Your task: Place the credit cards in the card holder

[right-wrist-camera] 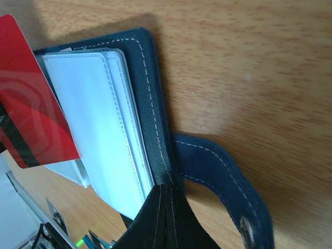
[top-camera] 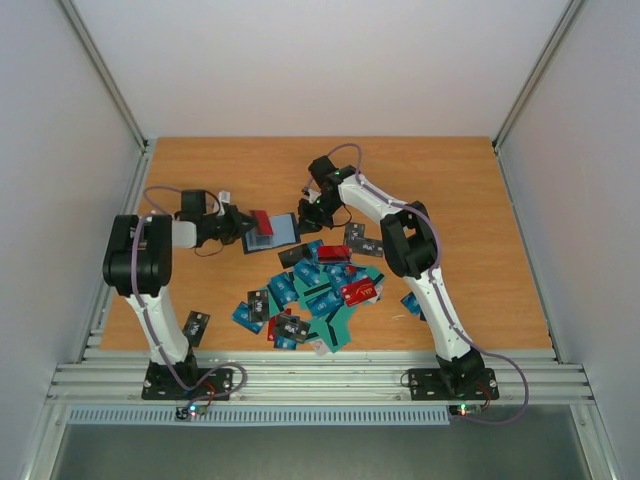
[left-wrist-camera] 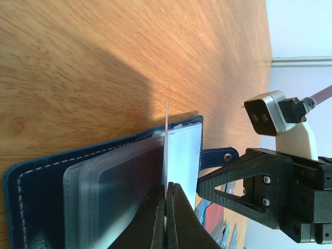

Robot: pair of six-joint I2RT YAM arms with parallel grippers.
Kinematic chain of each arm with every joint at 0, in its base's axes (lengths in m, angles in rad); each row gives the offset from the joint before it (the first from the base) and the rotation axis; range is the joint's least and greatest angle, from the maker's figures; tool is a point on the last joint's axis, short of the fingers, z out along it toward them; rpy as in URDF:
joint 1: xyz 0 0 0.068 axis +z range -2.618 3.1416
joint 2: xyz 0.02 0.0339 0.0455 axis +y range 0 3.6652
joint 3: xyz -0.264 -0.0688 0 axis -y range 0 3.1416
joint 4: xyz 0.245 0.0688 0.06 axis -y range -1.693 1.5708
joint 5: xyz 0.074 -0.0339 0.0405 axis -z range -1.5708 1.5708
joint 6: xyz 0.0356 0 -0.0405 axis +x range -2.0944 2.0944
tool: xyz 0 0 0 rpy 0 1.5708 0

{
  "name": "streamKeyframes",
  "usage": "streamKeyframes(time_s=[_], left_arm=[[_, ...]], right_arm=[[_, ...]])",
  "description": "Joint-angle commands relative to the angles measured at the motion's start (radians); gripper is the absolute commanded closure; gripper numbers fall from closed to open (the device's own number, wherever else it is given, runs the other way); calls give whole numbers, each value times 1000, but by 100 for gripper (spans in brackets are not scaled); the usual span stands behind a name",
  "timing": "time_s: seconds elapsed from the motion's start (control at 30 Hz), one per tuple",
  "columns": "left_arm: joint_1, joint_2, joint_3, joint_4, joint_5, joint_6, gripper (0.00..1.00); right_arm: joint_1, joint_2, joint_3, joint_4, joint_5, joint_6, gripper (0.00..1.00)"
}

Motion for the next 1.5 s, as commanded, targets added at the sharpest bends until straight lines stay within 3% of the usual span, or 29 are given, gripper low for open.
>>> streamKeyframes(time_s=[0.0, 0.5, 0.8, 1.03, 1.47], left_arm=[[-12, 26, 13, 65, 10, 7, 100], [-19, 12, -36, 109, 13, -47, 100], [-82, -2, -39, 6, 5, -48, 100], [-83, -33, 8, -172, 4, 47, 100], [-64, 50, 202, -496, 98, 278, 100]], right_arm=[[-4, 35, 22, -32, -6, -11, 99], [-4, 41, 12, -28, -20, 5, 99], [-4, 51, 13, -18, -30, 18, 99], [-5, 51, 18, -21, -31, 20, 99], [-4, 49, 20, -30, -29, 17, 99]])
